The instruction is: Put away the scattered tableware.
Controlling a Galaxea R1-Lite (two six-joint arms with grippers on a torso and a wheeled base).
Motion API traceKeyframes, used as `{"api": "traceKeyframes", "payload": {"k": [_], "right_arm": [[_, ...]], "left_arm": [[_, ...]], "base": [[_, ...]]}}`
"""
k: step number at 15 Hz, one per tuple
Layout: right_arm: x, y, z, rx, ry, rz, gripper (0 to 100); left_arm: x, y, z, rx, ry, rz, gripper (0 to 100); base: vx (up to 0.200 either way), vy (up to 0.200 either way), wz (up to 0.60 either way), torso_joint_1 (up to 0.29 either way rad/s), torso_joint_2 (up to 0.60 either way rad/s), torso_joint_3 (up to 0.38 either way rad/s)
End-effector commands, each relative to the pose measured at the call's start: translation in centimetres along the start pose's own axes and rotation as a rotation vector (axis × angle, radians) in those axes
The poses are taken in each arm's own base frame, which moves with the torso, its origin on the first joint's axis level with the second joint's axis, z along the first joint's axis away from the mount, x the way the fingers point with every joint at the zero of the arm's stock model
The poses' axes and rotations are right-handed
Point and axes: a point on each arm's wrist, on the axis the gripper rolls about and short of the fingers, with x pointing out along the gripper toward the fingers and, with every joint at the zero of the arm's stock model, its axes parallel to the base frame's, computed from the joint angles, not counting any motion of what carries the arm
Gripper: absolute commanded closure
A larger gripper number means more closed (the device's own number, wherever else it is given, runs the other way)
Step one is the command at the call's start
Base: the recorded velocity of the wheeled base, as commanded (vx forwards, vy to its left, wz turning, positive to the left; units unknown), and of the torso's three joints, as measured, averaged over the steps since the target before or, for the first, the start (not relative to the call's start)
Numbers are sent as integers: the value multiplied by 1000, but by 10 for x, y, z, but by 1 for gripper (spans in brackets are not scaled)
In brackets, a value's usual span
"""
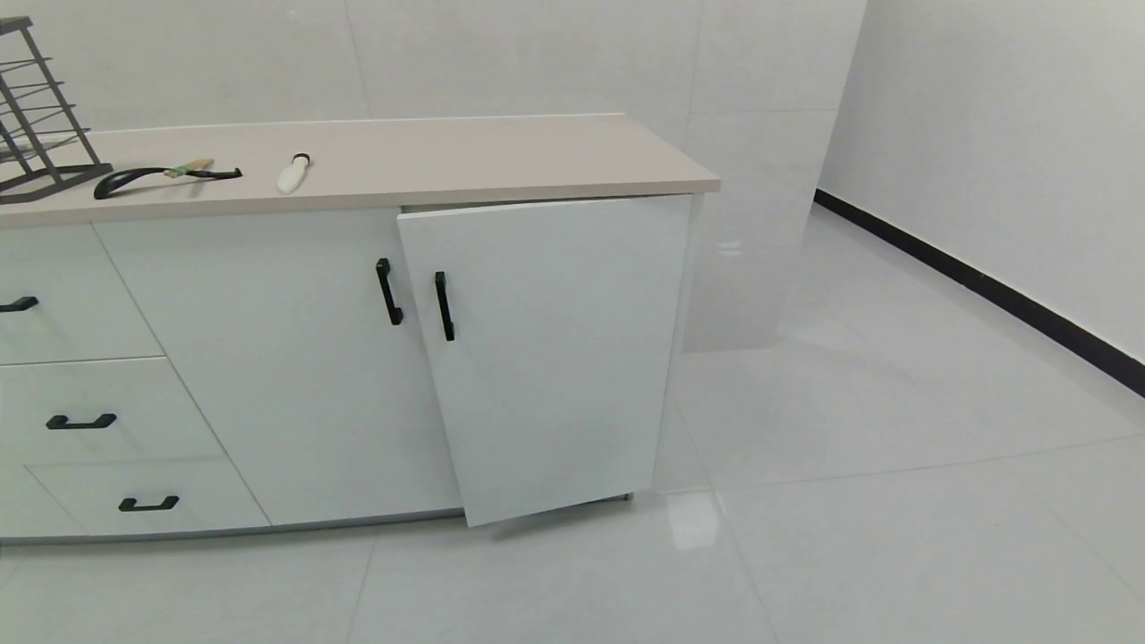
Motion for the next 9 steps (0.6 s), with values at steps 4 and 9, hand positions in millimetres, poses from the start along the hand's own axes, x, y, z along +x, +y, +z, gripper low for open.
{"api": "traceKeyframes", "payload": {"k": [4,9], "right_arm": [[1,0,0,-2,7,-2,100],[1,0,0,-2,7,-2,100]], "left_arm": [[0,0,0,1,0,1,0],[0,0,0,1,1,-1,0]], "base": [[200,200,0,2,5,4],[200,200,0,1,4,2]]}}
